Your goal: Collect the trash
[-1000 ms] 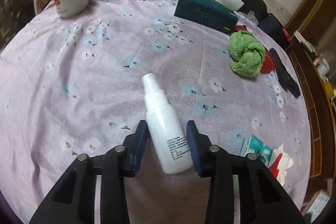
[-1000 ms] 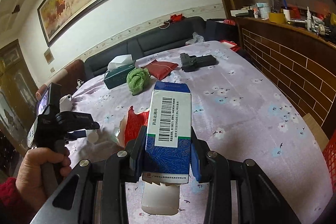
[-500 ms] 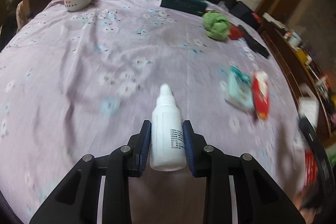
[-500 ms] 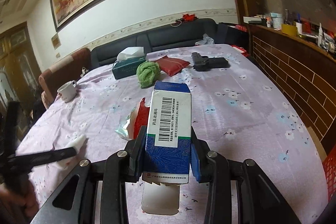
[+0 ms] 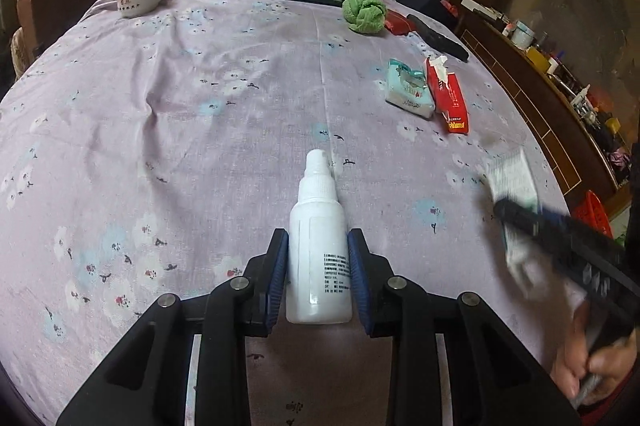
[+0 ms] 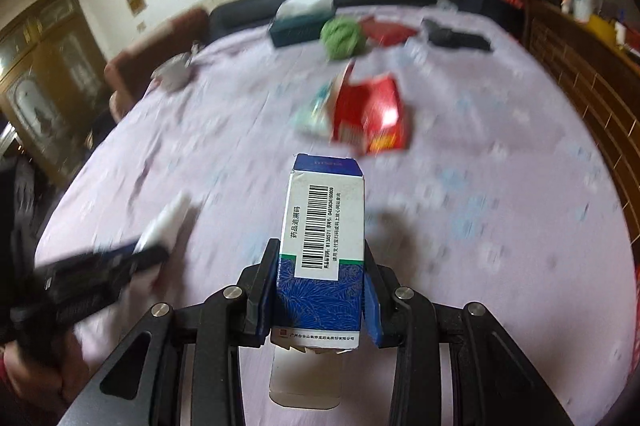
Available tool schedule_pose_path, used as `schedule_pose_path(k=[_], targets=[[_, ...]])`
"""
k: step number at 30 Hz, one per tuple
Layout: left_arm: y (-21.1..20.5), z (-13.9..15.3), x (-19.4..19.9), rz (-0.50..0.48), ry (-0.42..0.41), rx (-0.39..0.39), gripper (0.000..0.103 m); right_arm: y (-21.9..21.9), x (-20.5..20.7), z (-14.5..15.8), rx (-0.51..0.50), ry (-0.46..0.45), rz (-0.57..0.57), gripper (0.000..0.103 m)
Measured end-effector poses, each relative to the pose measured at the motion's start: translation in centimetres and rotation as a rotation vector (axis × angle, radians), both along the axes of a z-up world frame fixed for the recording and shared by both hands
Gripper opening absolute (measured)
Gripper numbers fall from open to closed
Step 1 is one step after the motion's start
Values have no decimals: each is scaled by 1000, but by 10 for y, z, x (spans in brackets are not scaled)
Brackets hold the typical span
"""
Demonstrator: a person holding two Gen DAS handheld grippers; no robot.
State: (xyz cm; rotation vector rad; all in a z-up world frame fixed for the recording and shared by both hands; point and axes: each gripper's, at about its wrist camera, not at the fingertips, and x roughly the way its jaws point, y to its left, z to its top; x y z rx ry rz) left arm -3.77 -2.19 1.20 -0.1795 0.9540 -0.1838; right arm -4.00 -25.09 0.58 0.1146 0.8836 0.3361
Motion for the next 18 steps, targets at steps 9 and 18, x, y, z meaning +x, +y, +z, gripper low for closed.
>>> schedule_pose_path(k=[9, 18], targets=[[-5, -3, 1, -11, -24, 28, 29, 8, -17, -12, -48, 50, 10, 39], [-10, -3, -14, -3, -90, 64, 29, 11, -26, -12, -78, 13, -23, 38]])
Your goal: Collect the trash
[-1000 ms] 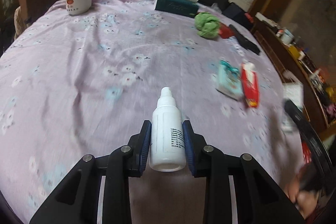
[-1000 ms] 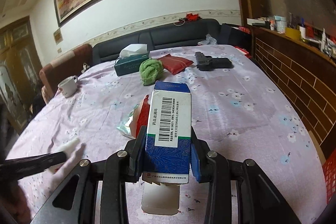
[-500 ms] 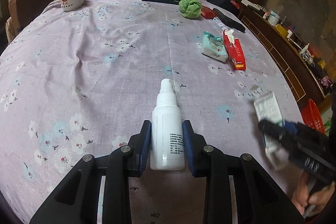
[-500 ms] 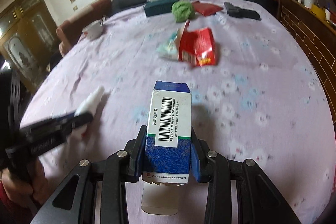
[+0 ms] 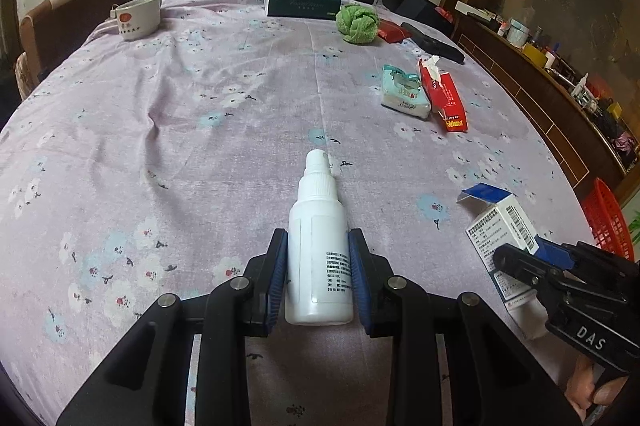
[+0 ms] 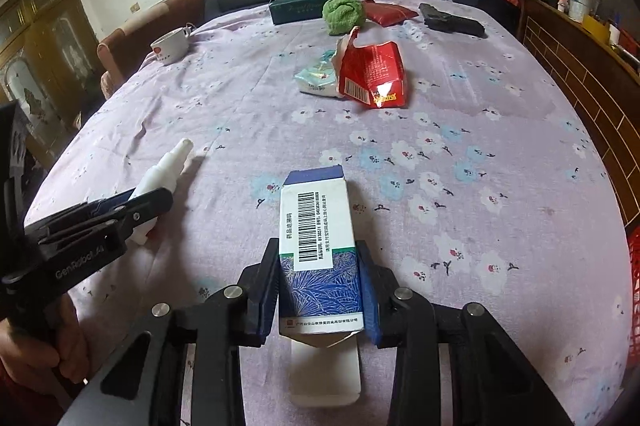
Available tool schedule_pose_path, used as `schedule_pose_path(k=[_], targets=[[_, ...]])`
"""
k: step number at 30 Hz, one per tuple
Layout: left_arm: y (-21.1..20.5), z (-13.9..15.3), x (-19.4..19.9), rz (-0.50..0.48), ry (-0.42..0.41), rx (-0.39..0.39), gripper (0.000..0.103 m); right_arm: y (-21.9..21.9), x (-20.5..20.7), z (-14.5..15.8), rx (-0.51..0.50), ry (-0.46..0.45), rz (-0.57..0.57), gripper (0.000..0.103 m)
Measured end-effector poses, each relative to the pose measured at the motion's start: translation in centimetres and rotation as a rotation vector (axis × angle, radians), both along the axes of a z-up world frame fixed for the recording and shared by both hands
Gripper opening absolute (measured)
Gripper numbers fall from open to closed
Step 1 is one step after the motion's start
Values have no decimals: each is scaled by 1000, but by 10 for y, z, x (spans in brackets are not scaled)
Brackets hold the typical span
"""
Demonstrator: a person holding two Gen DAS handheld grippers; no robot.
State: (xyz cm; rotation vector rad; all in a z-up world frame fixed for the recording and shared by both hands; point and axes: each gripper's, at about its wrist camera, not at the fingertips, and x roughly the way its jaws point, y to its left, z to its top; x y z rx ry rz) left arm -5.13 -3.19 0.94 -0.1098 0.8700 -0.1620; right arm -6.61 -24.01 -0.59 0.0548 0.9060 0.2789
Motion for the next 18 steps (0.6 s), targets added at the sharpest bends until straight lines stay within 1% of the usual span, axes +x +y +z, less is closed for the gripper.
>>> schedule_pose_path(k=[3, 7, 10, 12, 15, 18], targets=[[-1, 5, -6, 9, -51, 17, 29, 1, -3, 2, 11, -34, -13, 37], [-1, 11, -15, 35, -118, 44, 29, 3, -11, 9, 21, -111, -44, 37], [-3, 16, -21, 45, -160, 55, 29, 2, -14, 12, 9, -164, -74, 37], [-5, 16, -23, 41, -170, 60, 29, -1, -11, 12, 13, -177, -90, 37], [-7, 16, -24, 37, -179, 67, 29, -5, -8, 11, 37, -165, -105, 37], [-9, 16, -24, 34, -182, 74, 29, -7, -7, 10, 37, -168, -113, 37]])
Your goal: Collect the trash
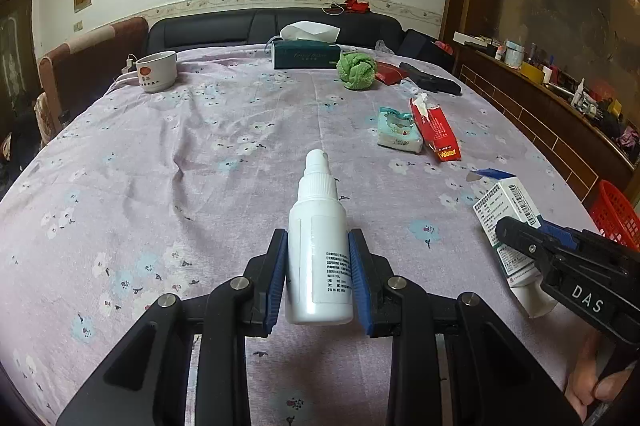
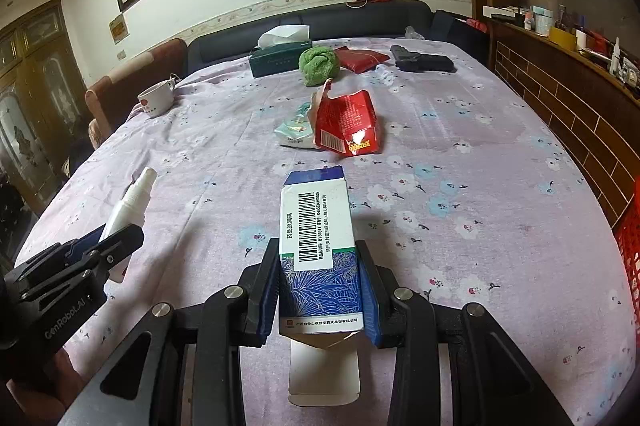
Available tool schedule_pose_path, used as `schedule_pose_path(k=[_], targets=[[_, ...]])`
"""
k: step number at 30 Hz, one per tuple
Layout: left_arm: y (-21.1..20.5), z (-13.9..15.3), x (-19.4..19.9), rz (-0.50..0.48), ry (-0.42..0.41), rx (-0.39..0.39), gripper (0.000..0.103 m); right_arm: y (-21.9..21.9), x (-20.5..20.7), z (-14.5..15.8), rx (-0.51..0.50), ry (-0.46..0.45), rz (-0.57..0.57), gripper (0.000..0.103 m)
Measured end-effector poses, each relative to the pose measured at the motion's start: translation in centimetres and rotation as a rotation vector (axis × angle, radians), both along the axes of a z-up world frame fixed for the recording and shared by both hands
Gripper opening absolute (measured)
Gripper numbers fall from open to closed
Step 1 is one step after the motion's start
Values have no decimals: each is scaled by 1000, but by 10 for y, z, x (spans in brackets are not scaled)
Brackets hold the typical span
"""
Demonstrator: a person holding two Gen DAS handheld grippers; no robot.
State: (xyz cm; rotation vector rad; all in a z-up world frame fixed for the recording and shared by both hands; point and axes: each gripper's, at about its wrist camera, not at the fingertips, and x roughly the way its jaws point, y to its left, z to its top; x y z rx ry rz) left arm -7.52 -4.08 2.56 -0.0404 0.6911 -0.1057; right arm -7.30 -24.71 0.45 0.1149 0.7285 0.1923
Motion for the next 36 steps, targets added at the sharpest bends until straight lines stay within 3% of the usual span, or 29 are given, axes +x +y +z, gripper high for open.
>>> schedule_pose_path(k=[16, 36], targets=[[-1, 1, -5, 2, -24, 11, 29, 0, -7, 1, -7, -36, -13, 37], [-3, -1, -6, -5, -23, 15, 29, -1, -3, -2, -1, -6, -8, 37]])
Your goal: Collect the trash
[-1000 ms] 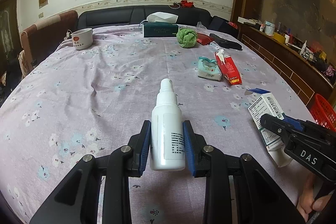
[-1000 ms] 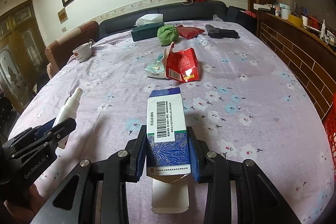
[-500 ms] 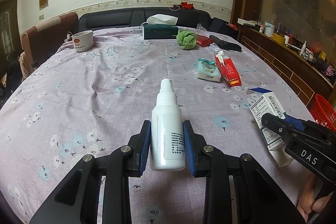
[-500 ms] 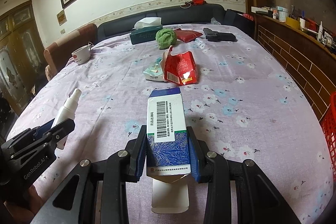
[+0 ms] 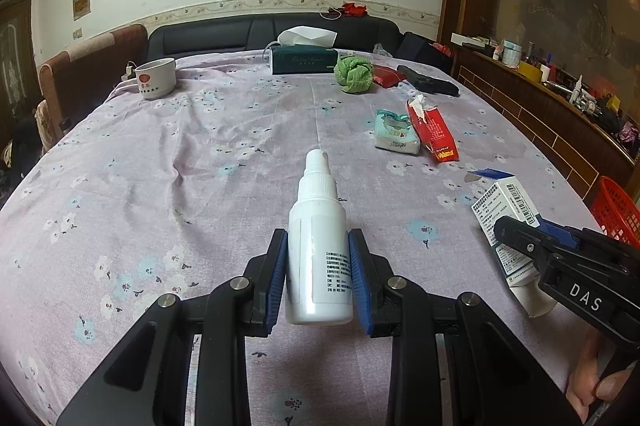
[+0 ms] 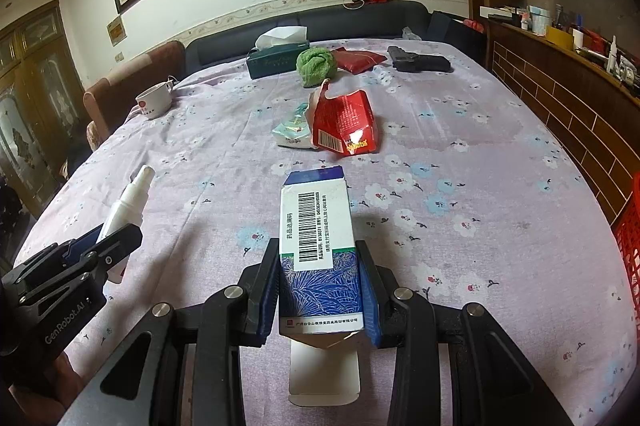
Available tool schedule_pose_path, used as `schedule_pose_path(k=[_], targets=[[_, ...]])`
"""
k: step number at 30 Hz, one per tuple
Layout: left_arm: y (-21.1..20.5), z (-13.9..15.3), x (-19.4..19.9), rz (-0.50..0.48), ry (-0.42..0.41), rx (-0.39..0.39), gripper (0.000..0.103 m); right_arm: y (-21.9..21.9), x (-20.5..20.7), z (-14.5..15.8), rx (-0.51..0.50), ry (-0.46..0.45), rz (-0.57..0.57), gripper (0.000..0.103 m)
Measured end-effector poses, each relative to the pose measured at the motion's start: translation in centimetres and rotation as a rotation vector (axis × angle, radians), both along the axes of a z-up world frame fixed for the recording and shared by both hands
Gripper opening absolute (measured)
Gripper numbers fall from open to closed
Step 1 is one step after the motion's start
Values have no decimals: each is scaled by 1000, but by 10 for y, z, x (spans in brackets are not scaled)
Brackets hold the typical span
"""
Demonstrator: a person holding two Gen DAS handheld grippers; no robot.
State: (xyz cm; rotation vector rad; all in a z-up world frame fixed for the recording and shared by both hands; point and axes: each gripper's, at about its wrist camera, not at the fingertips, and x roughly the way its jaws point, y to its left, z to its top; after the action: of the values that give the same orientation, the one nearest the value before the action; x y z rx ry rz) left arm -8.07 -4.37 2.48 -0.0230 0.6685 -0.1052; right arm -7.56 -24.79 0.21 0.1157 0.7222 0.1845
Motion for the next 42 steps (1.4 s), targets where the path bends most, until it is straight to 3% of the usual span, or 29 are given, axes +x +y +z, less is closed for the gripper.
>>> schedule_pose_path(k=[29, 42], targets=[[-2, 1, -1, -4, 2, 0, 29, -2, 0, 0, 8, 6, -5, 38], [3, 2, -2, -58, 11, -57, 29, -10, -8, 2, 33, 32, -26, 38]])
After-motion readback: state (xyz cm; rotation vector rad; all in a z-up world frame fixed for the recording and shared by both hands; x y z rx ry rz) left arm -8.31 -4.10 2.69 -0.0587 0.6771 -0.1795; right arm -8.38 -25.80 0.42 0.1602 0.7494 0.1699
